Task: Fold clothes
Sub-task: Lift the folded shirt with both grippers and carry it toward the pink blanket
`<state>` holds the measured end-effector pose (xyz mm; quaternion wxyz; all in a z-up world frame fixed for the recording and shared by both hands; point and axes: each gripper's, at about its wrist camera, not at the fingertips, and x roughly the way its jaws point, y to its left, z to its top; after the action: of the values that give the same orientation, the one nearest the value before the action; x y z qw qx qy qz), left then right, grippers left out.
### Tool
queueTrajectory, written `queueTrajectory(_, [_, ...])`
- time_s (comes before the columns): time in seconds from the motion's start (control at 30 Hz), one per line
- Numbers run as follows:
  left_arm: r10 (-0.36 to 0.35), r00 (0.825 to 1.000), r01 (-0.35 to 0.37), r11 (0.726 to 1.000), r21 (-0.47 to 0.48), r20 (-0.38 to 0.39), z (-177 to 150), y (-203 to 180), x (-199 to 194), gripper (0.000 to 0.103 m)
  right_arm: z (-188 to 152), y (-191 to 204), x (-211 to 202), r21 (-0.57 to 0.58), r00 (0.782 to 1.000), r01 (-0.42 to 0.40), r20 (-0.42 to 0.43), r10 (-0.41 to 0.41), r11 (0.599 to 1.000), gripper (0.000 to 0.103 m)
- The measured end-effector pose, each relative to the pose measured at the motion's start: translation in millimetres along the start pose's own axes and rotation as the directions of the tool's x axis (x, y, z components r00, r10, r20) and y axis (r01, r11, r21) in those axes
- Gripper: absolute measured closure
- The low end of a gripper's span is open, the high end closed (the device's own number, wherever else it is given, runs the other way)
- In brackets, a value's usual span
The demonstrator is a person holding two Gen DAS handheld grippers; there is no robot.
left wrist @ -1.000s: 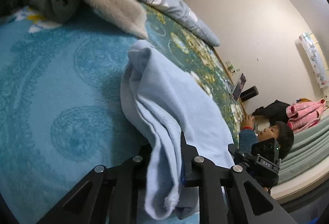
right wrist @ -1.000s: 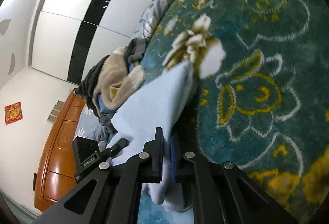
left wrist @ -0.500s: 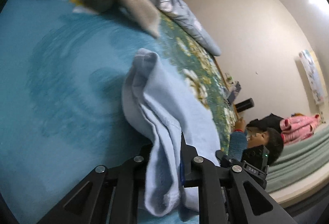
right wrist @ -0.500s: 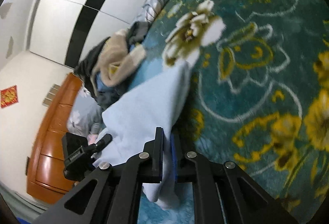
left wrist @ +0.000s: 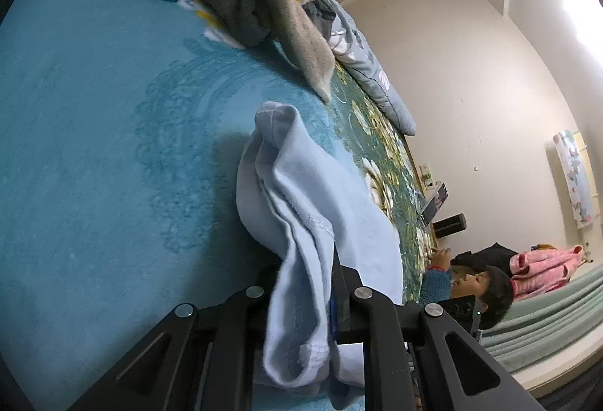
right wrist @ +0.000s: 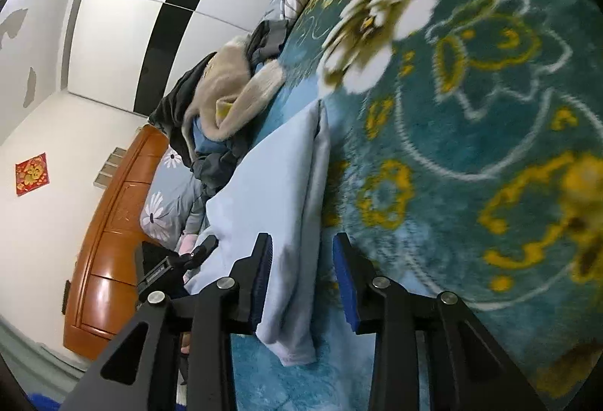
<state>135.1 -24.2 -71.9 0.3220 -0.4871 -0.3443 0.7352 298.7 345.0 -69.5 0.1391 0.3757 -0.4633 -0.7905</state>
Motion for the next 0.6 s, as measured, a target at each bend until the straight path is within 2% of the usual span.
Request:
queueTrajectory(0.27, [-0.003,1.0,0.004,1.0,-0.012,0.016,-2.3,5.2,-7.5,0.088,-1.0,13.5,20.1,-0.007,1.0,0.001,-0.012,-0.001,1.0,0.069])
queueTrajectory(0.3, [-0.004,1.0,0.004,1.0,-0.013,0.019,-2.9,5.6,-9.2,0.088,-1.7,14.9,21.9,-0.006,1.0,0.001,-0.011,-0.001,1.0,0.072])
queueTrajectory(0.37, [-0.003,1.0,0.003,1.0,-0.016,0.024,-3.9,7.3,-13.8,0.088,-2.0,16.2,25.4,0.011,1.0,-0.019,-0.017,0.019,1.0,0.094])
queueTrajectory(0.6, [0.02,0.998,-0.02,1.0,0.004,0.063,-12.2,2.0,-45.4,0.088,-10.4,48.9,27.6,-0.067,0.998,-0.06,-0.032,0.058,0.996,0.097])
